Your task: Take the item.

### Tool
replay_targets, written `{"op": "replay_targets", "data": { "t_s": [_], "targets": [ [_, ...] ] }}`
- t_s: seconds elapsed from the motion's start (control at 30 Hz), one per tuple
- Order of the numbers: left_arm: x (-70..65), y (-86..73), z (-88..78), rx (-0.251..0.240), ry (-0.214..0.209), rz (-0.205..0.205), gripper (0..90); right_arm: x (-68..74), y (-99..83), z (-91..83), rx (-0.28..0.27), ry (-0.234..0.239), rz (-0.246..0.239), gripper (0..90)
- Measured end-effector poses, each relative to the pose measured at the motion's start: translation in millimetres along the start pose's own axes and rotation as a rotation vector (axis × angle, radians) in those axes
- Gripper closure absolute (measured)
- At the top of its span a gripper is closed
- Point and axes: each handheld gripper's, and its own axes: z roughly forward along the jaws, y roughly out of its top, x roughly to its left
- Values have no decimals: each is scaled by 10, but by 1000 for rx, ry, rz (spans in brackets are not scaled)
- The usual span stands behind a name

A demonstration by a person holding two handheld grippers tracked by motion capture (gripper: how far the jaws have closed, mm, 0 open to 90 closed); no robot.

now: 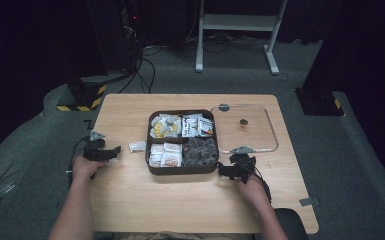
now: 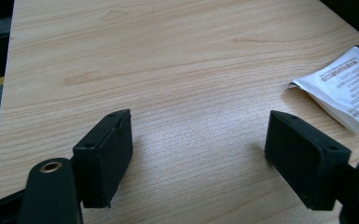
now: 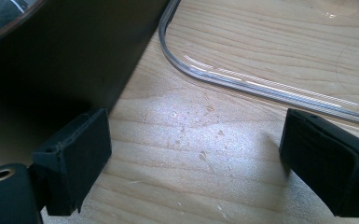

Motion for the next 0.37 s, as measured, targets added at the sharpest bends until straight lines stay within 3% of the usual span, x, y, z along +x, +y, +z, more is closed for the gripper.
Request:
{"op": "replay_targets", "data": {
  "t_s": [0.27,0.37],
  "targets": [
    [-54,16,25,23,63,-60,131,0,0,0,0,0,0,88],
    [-104,33,49,53,130,-121,56,1,0,0,0,0,1,87]
  ]
}}
